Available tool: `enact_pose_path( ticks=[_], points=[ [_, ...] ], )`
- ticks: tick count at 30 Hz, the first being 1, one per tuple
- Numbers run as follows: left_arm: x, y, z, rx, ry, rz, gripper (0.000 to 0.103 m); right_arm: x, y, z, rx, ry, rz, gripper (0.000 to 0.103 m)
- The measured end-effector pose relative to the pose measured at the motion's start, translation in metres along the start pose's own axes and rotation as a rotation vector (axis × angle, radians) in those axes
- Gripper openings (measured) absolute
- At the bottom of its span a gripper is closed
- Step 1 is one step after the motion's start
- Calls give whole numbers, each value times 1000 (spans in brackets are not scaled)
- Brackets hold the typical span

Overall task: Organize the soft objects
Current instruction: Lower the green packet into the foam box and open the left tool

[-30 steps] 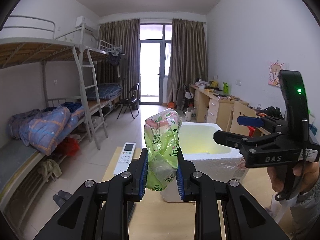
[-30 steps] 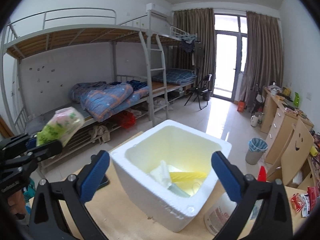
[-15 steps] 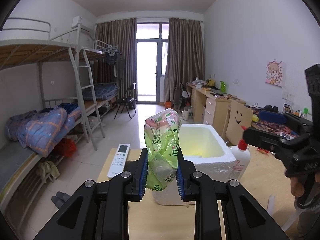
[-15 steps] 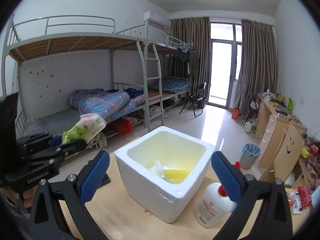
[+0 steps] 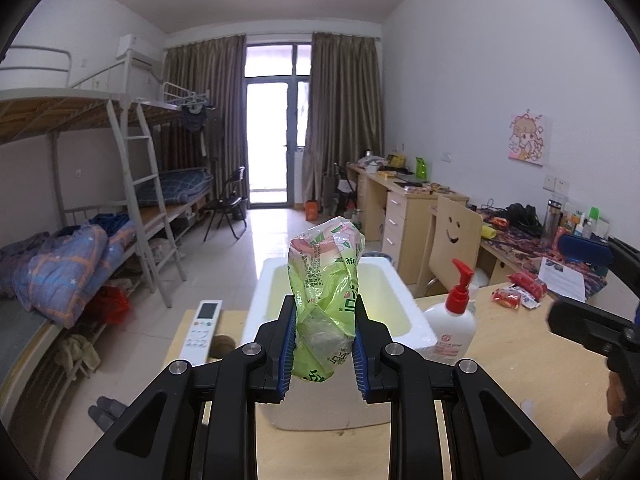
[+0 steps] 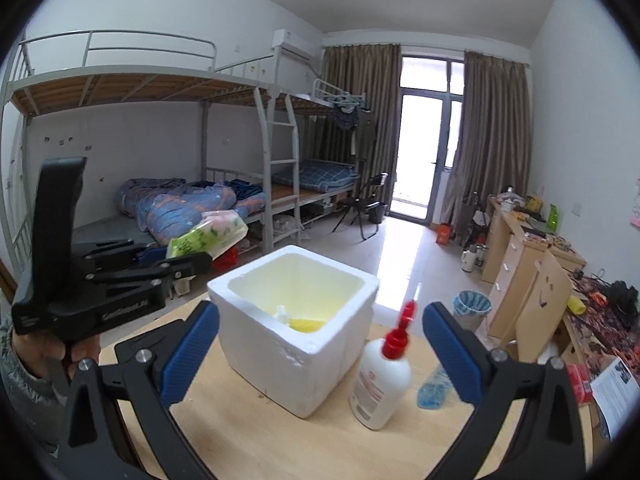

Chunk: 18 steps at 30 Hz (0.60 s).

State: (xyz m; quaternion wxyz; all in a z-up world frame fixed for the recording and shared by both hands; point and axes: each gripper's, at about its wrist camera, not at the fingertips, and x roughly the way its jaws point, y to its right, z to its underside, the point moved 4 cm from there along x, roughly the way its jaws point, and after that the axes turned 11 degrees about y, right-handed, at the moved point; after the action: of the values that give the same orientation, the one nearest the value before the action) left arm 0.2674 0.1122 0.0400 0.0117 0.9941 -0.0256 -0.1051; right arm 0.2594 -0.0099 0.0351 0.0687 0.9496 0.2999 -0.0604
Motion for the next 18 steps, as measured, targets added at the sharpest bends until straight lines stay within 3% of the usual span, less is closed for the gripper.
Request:
enact_pose_path(
  ticks=[18],
  points=[
    [49,22,-6,41,-32,52,26,-54,31,27,98,14,133,103]
  ],
)
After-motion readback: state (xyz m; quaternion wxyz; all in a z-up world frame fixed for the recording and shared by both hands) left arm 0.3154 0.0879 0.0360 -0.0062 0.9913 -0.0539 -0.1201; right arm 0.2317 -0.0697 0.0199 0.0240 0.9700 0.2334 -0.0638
